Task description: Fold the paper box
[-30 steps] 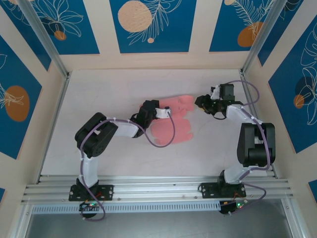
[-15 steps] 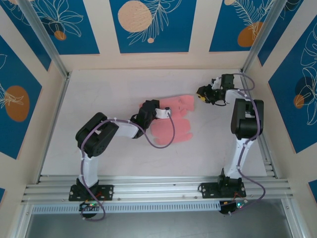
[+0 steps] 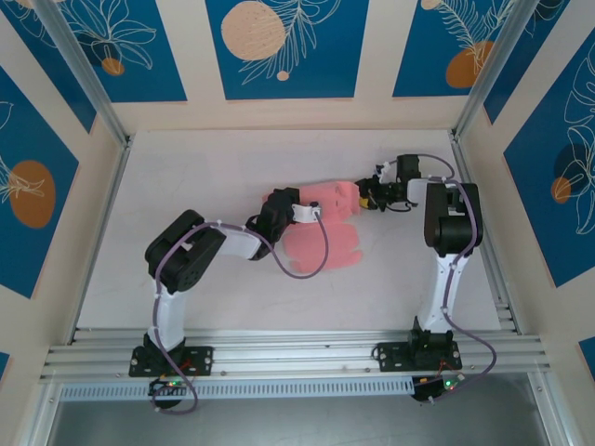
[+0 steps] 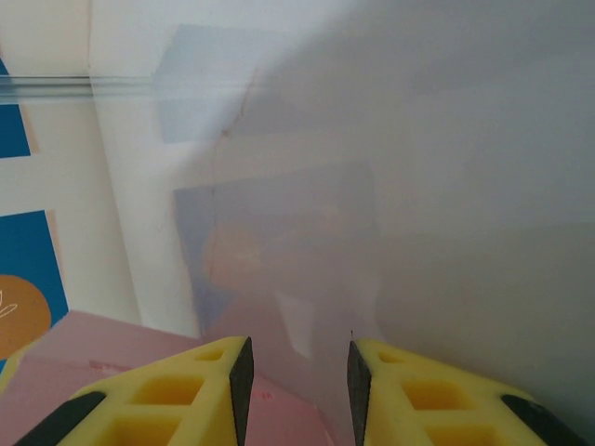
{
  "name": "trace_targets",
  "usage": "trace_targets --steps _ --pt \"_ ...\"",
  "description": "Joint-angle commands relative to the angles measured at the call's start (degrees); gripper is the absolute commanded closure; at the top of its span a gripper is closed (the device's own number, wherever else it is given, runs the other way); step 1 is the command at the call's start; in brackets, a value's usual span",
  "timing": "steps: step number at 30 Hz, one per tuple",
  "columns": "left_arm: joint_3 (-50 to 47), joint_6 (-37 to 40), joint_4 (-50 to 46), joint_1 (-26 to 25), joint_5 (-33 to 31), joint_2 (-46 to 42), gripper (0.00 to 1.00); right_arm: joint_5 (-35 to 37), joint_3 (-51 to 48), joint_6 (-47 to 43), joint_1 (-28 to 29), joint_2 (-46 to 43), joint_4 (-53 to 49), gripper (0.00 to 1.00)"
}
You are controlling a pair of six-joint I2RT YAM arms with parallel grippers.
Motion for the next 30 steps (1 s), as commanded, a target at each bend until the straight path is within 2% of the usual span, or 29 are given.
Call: trace_targets --steps 1,10,22,26,30 --pt "1.3 0.6 0.8 0.4 -0.8 1.5 1.0 -2.7 -3.3 -1.2 0.0 -5.6 3.0 0.65" --pt "1.0 0.5 0.4 0.4 -0.7 1.5 1.0 -1.2 -7.7 -2.5 2.4 -10.7 4.3 0.65" --pt "0.1 0.9 0.5 0.6 -0.1 1.7 1.0 5.8 -12.1 -4.0 6.8 -15.3 4.3 0.64" --pt "0.1 0.9 0.6 0.6 0.1 1.7 1.0 6.1 -14.7 -3.9 7.0 -16.5 6.4 0.64" --pt "0.1 0.7 0.3 0.7 0.3 1.7 1.0 5.4 -15.9 -4.5 7.5 -16.5 7.5 0.53"
